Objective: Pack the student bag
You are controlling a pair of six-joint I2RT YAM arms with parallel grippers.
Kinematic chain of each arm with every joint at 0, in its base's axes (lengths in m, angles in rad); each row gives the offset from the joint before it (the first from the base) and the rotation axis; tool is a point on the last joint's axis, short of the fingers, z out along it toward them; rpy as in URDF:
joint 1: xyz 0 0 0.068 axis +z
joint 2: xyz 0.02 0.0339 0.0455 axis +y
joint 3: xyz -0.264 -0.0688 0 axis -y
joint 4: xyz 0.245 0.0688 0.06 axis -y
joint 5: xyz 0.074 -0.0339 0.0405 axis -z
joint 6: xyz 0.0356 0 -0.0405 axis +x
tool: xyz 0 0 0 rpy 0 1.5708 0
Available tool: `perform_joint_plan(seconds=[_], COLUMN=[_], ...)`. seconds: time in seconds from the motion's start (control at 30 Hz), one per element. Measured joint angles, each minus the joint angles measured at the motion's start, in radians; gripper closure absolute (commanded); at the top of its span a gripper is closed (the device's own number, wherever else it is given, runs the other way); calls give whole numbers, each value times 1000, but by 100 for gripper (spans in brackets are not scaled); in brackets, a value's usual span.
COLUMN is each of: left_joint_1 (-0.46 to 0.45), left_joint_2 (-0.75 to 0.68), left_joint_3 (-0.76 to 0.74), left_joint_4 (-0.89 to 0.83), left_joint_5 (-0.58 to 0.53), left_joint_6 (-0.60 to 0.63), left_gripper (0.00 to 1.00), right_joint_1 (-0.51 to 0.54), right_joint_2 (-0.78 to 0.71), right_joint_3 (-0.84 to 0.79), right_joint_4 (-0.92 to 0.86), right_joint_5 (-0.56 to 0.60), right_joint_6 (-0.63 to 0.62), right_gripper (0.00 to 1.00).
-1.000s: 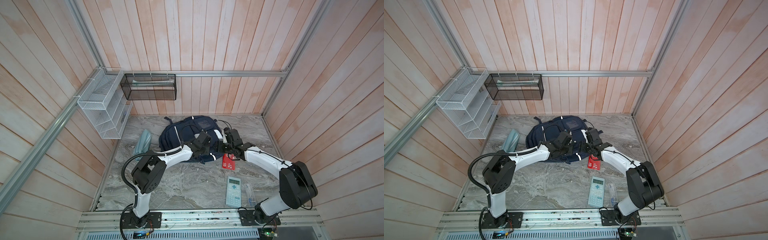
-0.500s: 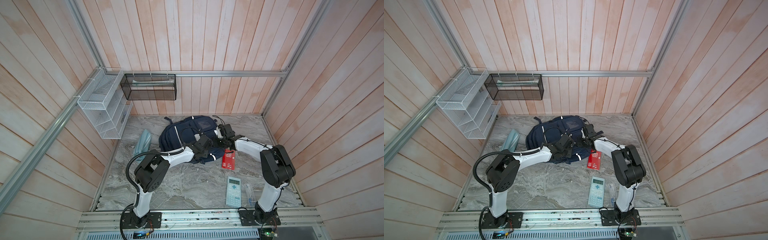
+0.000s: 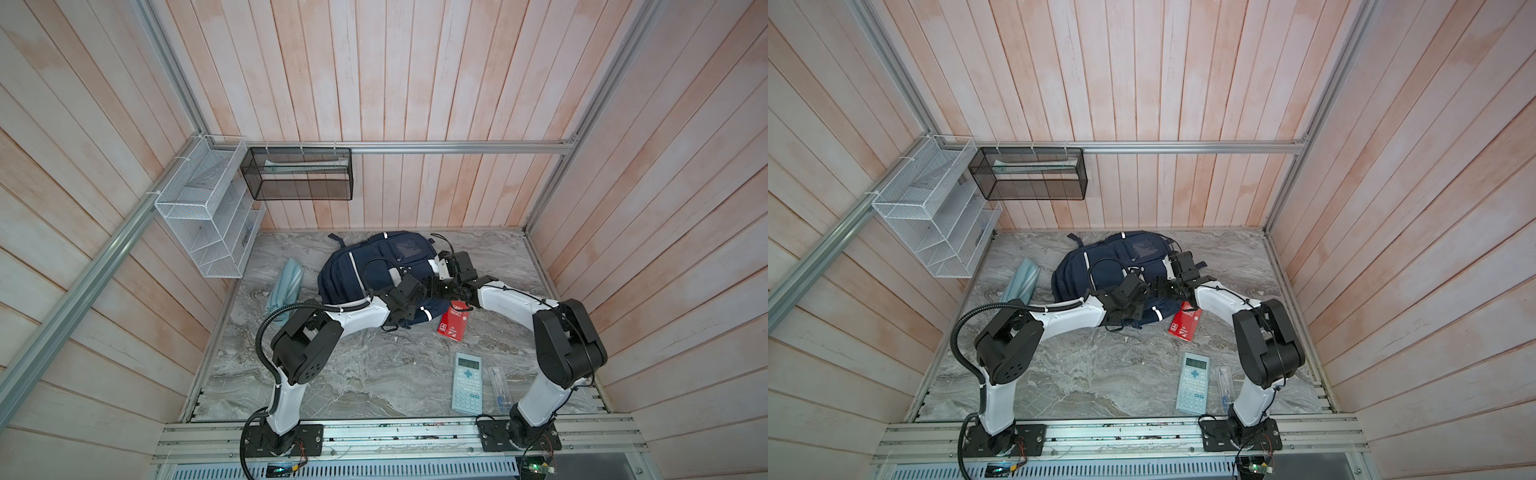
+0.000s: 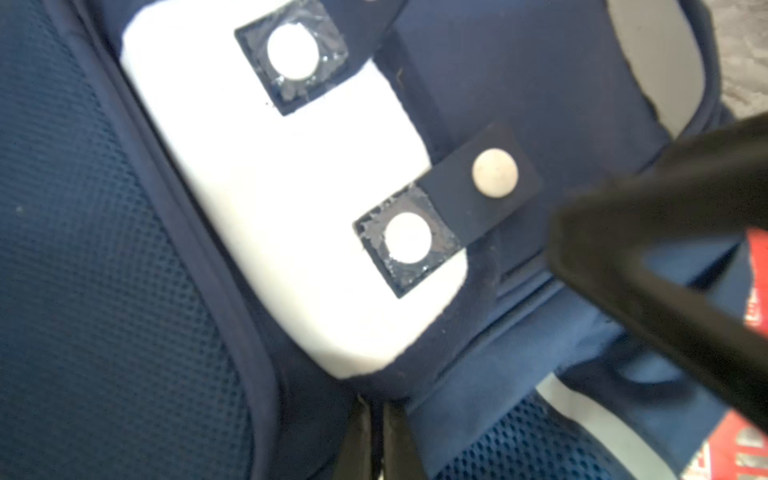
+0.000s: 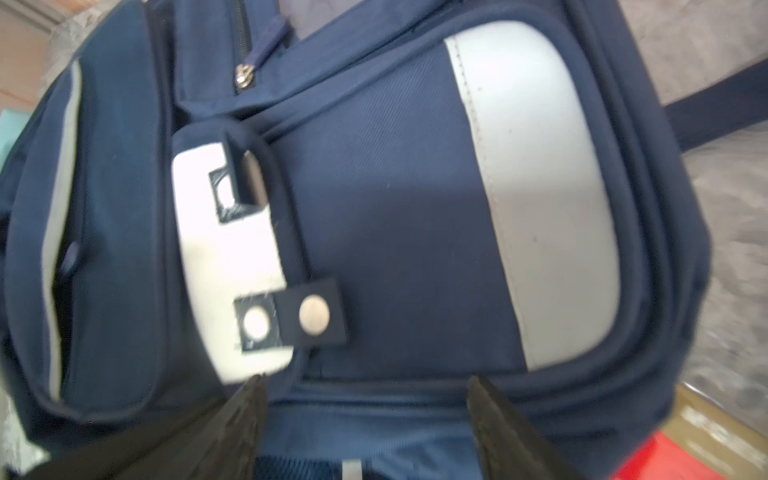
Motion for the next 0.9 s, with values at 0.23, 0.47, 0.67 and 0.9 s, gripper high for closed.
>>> perform_joint_plan(seconds=[0.23, 0.47, 0.67, 0.9], left_joint_1=[34, 76, 77, 72], left_joint_2=[-166, -246, -256, -277], left_joint_3=[-127, -195, -243, -252], left_joint_4=[34, 63, 92, 77], left_joint_5=[77, 166, 185, 189], left_joint_6=[-35, -86, -103, -105], left_gripper=[100, 100, 100, 100], right_joint_1=[51, 99, 139, 137], right_joint_2=[-110, -39, 32, -60], right_joint_3=[-60, 15, -66, -213], right_joint_4=[-7, 25, 248, 401], right_joint_5=[116, -11, -134, -154], right_joint_6=[-122, 75, 392, 628], right_gripper=[29, 25, 23, 16])
